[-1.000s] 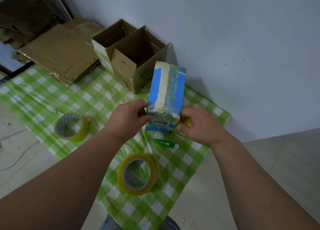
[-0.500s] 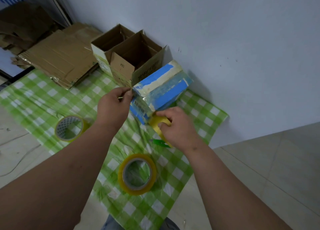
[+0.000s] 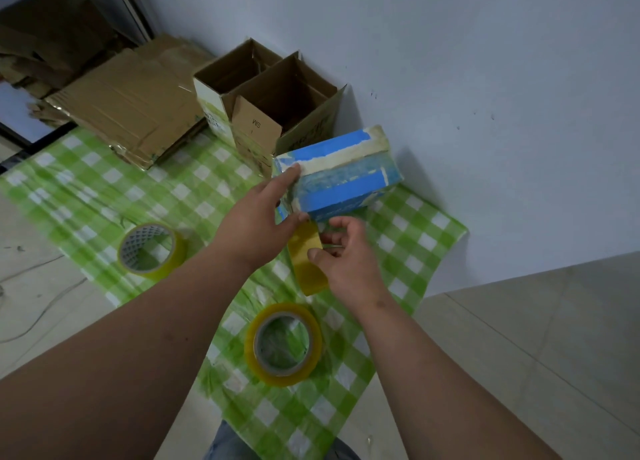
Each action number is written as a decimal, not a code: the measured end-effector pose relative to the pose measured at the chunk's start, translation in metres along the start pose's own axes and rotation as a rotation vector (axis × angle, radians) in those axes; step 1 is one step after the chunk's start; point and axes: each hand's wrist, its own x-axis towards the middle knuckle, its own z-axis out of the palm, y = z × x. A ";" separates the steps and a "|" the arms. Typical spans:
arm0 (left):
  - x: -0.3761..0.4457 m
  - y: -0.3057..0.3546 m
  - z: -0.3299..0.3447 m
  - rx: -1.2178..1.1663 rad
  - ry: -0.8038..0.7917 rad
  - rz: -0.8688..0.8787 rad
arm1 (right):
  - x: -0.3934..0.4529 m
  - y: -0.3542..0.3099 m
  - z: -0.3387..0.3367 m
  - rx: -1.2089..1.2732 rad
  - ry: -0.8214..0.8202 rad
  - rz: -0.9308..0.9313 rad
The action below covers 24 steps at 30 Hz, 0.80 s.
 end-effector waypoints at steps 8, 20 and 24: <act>0.033 -0.008 -0.007 0.092 -0.051 -0.128 | 0.009 -0.007 0.005 0.063 -0.086 -0.008; 0.048 -0.002 -0.007 0.158 -0.108 -0.106 | 0.013 0.000 0.003 0.009 -0.182 0.061; 0.048 0.000 -0.008 0.141 -0.129 -0.106 | 0.016 0.000 0.004 -0.072 -0.188 0.058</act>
